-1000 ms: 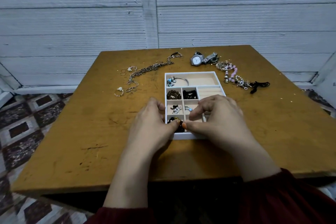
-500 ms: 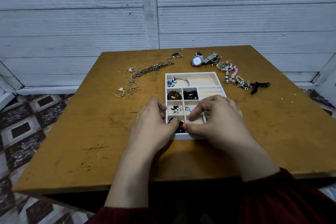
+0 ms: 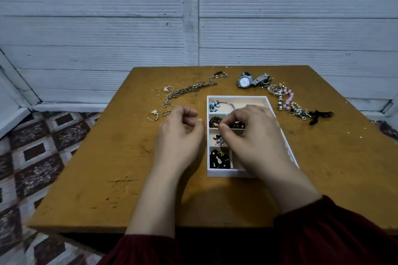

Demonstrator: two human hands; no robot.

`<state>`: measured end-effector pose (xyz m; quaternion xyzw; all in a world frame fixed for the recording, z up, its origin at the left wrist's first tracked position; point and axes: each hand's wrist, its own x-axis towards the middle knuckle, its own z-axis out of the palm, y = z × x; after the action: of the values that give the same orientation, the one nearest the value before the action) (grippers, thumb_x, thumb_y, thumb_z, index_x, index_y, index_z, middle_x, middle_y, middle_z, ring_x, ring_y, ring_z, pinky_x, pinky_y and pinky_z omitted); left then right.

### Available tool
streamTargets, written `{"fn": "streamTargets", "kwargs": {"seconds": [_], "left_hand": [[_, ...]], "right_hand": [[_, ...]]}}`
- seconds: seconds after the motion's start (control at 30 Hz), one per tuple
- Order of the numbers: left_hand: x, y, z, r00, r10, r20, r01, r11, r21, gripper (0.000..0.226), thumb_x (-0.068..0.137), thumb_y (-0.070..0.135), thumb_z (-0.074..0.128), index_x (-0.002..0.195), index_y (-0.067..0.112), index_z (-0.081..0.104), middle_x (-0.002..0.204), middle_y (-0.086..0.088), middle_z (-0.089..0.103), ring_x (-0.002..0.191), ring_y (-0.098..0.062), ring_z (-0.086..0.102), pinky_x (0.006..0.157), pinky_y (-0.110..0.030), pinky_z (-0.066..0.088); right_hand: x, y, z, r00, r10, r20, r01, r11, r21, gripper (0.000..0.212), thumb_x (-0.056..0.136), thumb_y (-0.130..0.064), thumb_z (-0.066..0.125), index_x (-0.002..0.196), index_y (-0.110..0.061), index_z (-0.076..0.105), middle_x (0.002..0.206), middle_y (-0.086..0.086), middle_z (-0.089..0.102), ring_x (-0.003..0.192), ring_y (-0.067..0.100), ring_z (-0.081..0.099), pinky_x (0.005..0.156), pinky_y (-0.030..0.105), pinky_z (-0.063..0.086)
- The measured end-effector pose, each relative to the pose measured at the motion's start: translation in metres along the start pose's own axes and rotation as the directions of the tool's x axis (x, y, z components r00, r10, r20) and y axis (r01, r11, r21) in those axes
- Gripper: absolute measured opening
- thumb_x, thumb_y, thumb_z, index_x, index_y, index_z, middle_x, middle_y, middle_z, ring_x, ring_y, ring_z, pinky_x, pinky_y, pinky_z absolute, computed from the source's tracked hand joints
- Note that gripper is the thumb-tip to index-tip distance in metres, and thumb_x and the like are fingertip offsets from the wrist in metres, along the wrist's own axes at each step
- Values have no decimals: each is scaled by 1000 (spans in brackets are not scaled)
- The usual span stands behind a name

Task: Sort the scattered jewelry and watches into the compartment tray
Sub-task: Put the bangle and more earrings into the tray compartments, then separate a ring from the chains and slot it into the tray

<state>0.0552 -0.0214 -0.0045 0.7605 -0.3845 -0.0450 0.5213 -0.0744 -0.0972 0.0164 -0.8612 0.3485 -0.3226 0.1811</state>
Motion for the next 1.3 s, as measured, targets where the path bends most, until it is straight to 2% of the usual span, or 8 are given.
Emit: {"fn": "streamTargets", "kwargs": {"seconds": [0.13, 0.4, 0.57, 0.63, 0.8, 0.97, 1.1, 1.3], "left_hand": [[17, -12, -9, 995, -47, -90, 41, 997, -64, 9, 82, 20, 63, 90, 23, 60, 72, 8, 60, 65, -17, 61, 65, -37, 53], [58, -37, -30, 959, -145, -243, 121, 986, -113, 9, 68, 29, 52, 76, 29, 56, 66, 10, 57, 62, -16, 58, 71, -42, 56], [87, -56, -45, 932, -166, -321, 163, 986, -37, 13, 82, 13, 54, 87, 23, 59, 70, 13, 55, 70, -15, 59, 79, -39, 53], [96, -65, -50, 920, -184, -346, 186, 982, -29, 16, 83, 10, 53, 89, 22, 60, 73, 13, 56, 79, -23, 63, 80, -38, 53], [107, -82, -52, 918, -184, -352, 195, 981, -5, 16, 84, 10, 53, 88, 23, 61, 79, 13, 58, 85, -18, 60, 77, -28, 46], [110, -94, -45, 935, -163, -315, 171, 985, -5, 18, 84, 8, 51, 84, 26, 58, 83, 4, 60, 84, -22, 61, 76, -28, 46], [110, -99, -43, 936, -145, -321, 157, 988, 13, 15, 80, 12, 51, 84, 24, 59, 86, -2, 65, 89, -28, 62, 82, -38, 50], [111, -98, -44, 923, -163, -350, 183, 983, 26, 16, 81, 8, 54, 88, 20, 63, 93, -4, 68, 92, -27, 62, 85, -38, 48]], "right_hand": [[19, -13, 10, 996, -83, 20, 83, 997, 7, 5, 83, -33, 64, 86, -32, 67, 92, -12, 62, 107, 17, 49, 91, 36, 37], [66, -32, 39, 971, -190, 143, 202, 976, -76, 19, 86, -33, 61, 104, -32, 64, 110, -12, 64, 114, 18, 48, 95, 35, 32], [91, -42, 62, 943, -201, 264, 244, 959, -141, 22, 86, -33, 61, 109, -33, 62, 113, -11, 63, 116, 22, 46, 94, 34, 30], [99, -46, 72, 930, -210, 300, 263, 953, -147, 22, 87, -32, 61, 108, -34, 63, 114, -10, 64, 116, 22, 45, 95, 35, 29], [115, -57, 95, 909, -216, 356, 298, 935, -193, 18, 88, -33, 61, 106, -33, 64, 114, -4, 65, 116, 25, 46, 98, 36, 30], [121, -64, 118, 904, -200, 379, 309, 917, -252, 21, 87, -42, 60, 101, -28, 67, 110, 1, 67, 115, 28, 50, 97, 37, 33], [120, -67, 134, 903, -155, 401, 298, 899, -323, 32, 83, -51, 60, 99, -24, 65, 110, 5, 66, 115, 29, 50, 96, 36, 35], [121, -64, 143, 917, -118, 382, 236, 931, -279, 24, 81, -45, 62, 91, -24, 66, 103, 1, 68, 111, 28, 51, 94, 36, 34]]}}
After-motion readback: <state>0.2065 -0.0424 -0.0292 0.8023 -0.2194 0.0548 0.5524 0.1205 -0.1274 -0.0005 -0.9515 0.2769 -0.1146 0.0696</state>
